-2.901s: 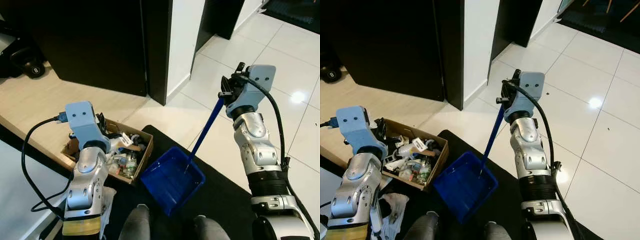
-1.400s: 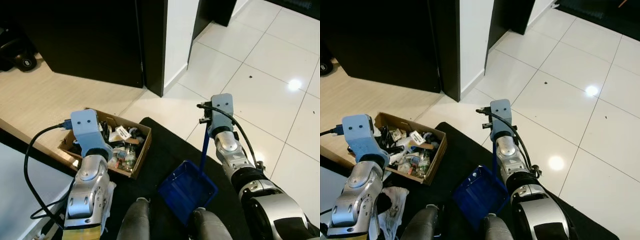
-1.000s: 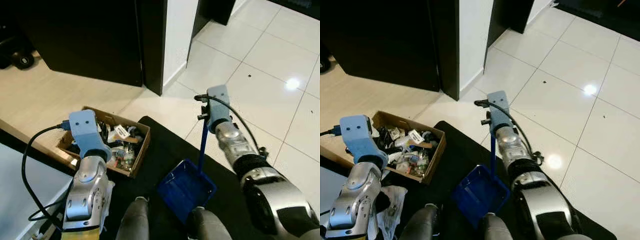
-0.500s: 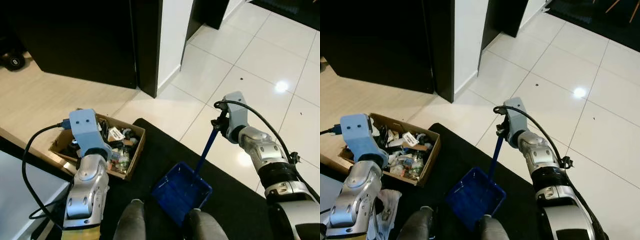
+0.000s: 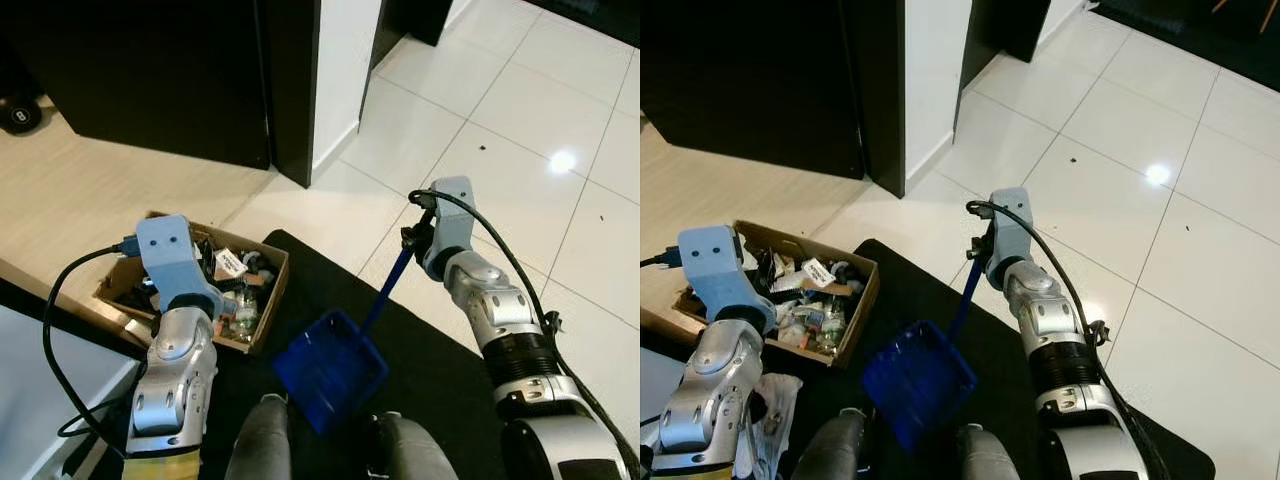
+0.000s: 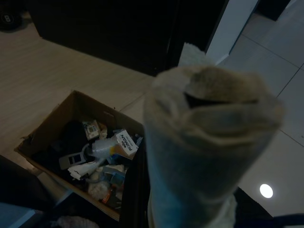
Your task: Sweep floor
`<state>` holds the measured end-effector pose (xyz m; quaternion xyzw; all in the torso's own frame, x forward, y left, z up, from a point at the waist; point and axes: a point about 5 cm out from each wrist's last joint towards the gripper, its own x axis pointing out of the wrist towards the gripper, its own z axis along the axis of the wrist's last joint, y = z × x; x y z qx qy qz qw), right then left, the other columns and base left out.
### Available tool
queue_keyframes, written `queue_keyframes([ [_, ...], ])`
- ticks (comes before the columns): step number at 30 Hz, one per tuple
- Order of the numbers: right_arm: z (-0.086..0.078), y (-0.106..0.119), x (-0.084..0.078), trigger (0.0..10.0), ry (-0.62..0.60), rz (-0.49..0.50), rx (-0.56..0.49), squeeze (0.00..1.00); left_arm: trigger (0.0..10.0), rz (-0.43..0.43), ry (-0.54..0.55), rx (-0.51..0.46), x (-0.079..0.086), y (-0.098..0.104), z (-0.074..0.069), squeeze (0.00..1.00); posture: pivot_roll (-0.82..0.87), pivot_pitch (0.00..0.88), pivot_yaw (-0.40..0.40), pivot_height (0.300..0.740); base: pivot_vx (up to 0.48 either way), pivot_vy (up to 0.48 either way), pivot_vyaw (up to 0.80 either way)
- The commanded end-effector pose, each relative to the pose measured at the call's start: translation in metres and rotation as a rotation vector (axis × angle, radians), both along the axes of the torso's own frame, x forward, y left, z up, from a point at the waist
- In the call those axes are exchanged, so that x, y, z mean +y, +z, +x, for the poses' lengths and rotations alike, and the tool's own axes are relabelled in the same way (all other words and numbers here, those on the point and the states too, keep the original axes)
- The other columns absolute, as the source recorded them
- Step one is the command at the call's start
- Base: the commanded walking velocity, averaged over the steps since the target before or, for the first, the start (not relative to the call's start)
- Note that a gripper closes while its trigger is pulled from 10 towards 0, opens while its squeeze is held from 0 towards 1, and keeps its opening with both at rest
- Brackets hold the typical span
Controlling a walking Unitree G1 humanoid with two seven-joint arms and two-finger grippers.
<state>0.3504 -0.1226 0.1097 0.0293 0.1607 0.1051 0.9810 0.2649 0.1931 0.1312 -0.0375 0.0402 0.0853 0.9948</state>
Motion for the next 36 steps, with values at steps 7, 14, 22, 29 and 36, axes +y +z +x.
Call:
queue_keyframes([
  [7,-0.009,-0.012,0.003,10.0,-0.036,-0.023,0.008,0.0,10.0,0.013,0.001,0.008,-0.002,-0.003,0.0,0.0,0.1,0.209,-0.045,0.74,0.0,0.0,0.0],
  [14,-0.01,-0.01,0.011,10.0,0.008,-0.061,0.022,0.0,10.0,0.012,0.005,0.005,-0.001,-0.003,0.001,0.0,0.1,0.208,-0.049,0.74,0.0,0.0,0.0],
  [22,-0.004,-0.005,0.005,10.0,-0.005,-0.116,0.012,0.0,10.0,0.009,0.006,0.003,-0.003,-0.003,0.001,0.0,0.1,0.204,-0.054,0.74,0.0,0.0,0.0],
  [29,0.001,0.01,0.007,10.0,-0.01,-0.093,-0.015,0.0,10.0,0.008,0.006,0.003,-0.002,-0.004,0.002,0.0,0.1,0.202,-0.053,0.74,0.0,0.0,0.0],
  [36,0.001,0.012,0.008,10.0,-0.004,-0.096,-0.013,0.0,10.0,0.007,0.003,0.001,-0.003,-0.003,0.003,0.0,0.09,0.201,-0.052,0.74,0.0,0.0,0.0],
])
